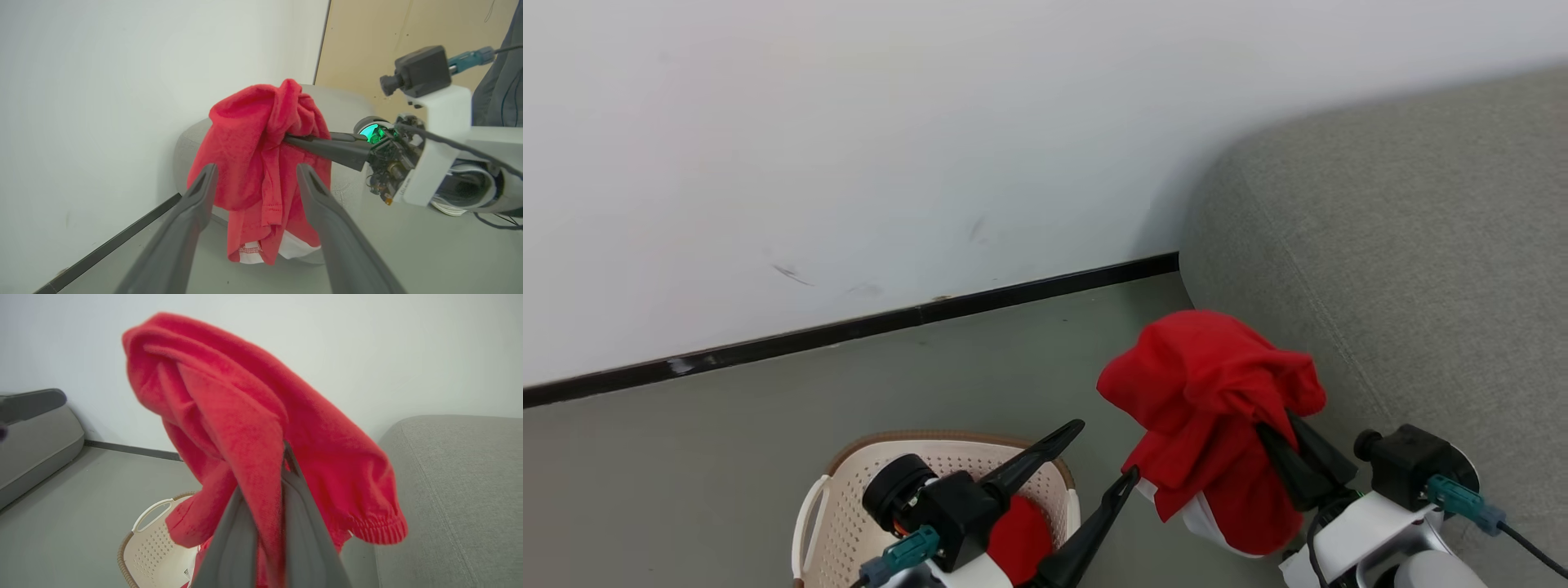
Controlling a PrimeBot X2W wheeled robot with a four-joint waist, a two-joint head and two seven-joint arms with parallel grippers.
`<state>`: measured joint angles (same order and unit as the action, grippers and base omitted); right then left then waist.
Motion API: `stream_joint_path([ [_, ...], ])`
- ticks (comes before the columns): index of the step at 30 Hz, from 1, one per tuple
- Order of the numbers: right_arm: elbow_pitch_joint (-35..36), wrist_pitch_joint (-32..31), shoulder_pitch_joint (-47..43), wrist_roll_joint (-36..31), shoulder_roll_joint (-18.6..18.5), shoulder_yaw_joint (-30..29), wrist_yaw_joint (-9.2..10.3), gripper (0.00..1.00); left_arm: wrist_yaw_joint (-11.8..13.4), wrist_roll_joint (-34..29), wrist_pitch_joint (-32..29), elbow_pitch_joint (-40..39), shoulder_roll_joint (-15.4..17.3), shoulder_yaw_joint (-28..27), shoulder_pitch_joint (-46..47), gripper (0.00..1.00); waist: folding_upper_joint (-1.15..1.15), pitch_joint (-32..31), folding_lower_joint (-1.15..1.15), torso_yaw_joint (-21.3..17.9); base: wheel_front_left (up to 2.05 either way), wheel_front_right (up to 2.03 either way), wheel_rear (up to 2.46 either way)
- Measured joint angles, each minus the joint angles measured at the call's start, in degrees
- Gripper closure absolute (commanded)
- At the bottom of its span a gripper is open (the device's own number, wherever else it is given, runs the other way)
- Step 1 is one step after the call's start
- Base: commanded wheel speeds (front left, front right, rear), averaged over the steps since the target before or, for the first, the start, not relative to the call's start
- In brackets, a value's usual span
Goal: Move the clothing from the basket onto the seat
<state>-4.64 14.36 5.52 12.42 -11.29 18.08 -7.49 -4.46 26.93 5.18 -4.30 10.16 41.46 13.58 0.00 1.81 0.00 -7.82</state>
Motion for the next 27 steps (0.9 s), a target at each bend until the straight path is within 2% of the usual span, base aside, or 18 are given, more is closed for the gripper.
stream_joint_path([
  [14, 2.2, 0.0, -2.9, -1.0, 0.0, -6.5, 0.00, 1.00, -0.3, 0.0, 1.6, 1.5, -0.4, -0.1, 0.0, 0.00, 0.00, 0.5, 0.00, -6.3, 0.00, 0.00, 0.00],
  [27, 2.8, 0.0, -4.4, -1.3, -0.8, -9.8, 0.00, 1.00, -0.2, 0.0, 2.8, 1.8, -0.5, -0.7, 0.0, 0.00, 0.00, 0.8, 0.00, -11.7, 0.00, 0.00, 0.00],
])
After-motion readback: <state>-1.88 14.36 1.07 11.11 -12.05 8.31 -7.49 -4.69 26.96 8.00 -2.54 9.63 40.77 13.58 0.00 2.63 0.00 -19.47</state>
